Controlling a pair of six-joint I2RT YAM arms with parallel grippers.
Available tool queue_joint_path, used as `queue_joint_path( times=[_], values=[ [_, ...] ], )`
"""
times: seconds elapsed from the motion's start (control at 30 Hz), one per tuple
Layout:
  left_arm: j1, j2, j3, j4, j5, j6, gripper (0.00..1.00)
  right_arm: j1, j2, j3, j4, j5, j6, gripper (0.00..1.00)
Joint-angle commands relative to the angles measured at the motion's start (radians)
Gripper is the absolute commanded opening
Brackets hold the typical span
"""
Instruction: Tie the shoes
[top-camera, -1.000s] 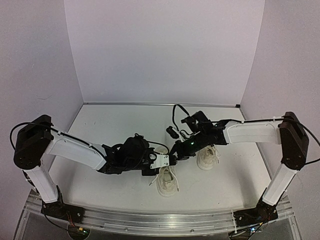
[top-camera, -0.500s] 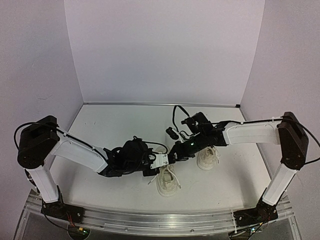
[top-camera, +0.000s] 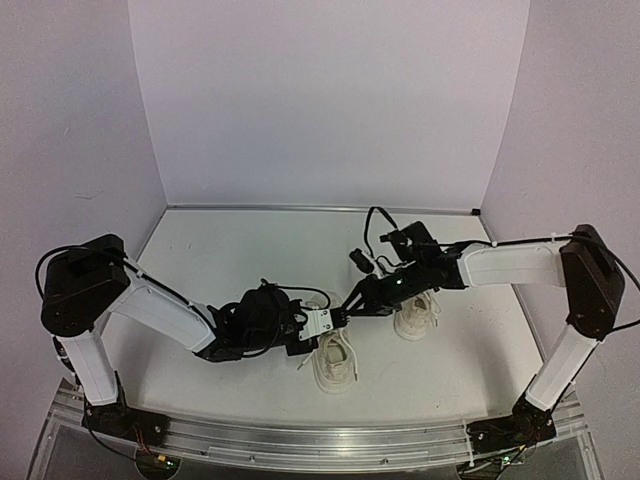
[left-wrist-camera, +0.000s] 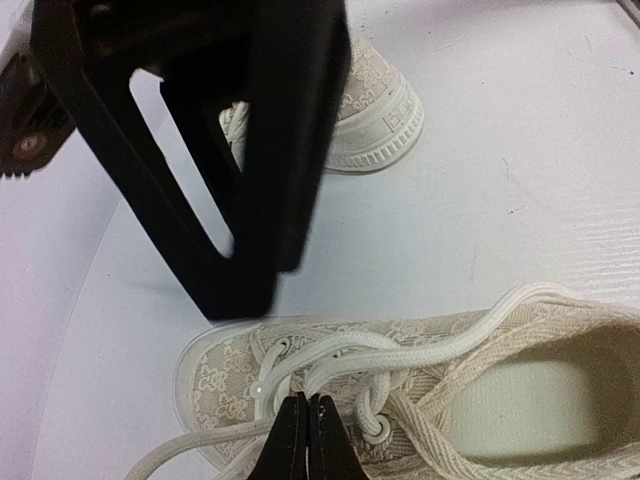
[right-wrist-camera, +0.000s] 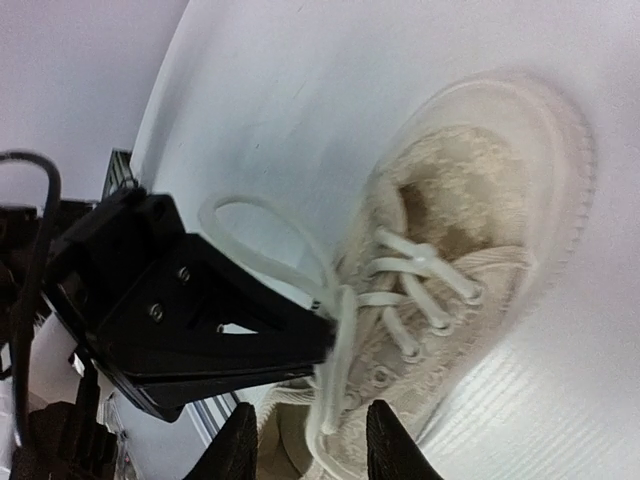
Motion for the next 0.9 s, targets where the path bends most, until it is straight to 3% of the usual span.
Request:
queue_joint_path(
  times=[0.0, 0.13, 0.37, 0.87],
  values=[
    [0.006, 0.007, -0.007, 0.046, -0.004, 0.002, 0.00, -0.039, -0.068, -0.003, 0.010, 0.051, -0.011, 0.36],
    [0.006, 0.009, -0.004, 0.046, -0.005, 0.005, 0.00, -0.039, -0.002, 0.004, -0.014, 0.104, -0.025, 0.27],
    [0.006, 0.000, 0.000, 0.011, 0.007, 0.016, 0.00, -0.035, 0.083, 0.027, -0.018, 0.068, -0.056, 0.13],
    [0.005, 0.000, 0.013, -0.041, 0.009, 0.056, 0.00, -0.004, 0.112, 0.034, 0.044, -0.073, -0.048, 0.11]
  ],
)
